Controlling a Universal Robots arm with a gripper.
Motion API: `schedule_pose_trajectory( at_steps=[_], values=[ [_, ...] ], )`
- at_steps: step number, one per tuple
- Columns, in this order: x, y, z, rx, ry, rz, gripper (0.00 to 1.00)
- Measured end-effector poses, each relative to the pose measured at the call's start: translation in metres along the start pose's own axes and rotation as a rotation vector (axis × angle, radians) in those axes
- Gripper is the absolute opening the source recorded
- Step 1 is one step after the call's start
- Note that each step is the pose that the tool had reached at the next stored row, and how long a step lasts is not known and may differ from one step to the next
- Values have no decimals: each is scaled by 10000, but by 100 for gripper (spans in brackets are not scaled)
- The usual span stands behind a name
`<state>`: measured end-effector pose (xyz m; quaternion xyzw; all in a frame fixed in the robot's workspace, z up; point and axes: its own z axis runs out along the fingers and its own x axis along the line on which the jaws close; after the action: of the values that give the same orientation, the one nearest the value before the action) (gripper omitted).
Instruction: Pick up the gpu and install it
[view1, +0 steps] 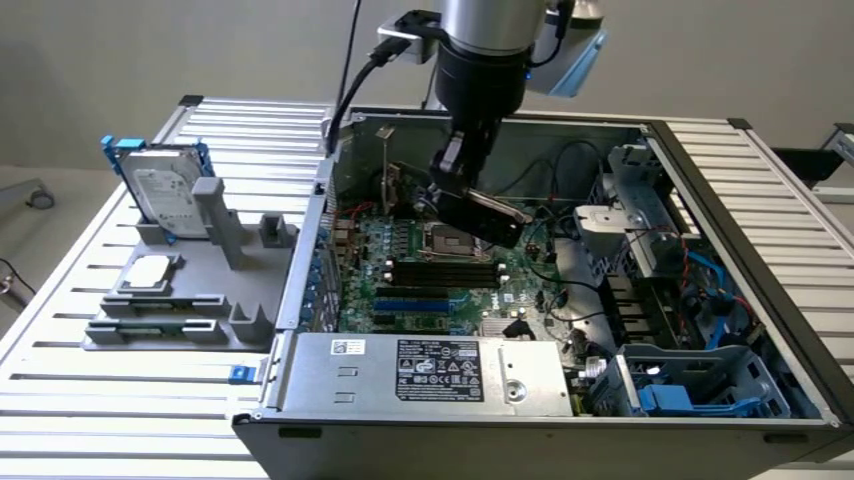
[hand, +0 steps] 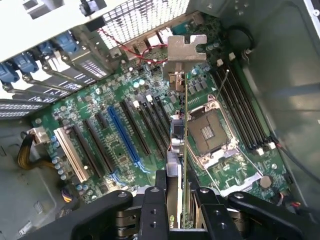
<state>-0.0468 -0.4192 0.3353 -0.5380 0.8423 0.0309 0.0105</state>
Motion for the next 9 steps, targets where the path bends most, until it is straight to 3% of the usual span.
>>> schedule_pose_trajectory(
  at_steps=[9],
  values=[
    [2, -2, 47, -83, 67, -1638, 26]
  ],
)
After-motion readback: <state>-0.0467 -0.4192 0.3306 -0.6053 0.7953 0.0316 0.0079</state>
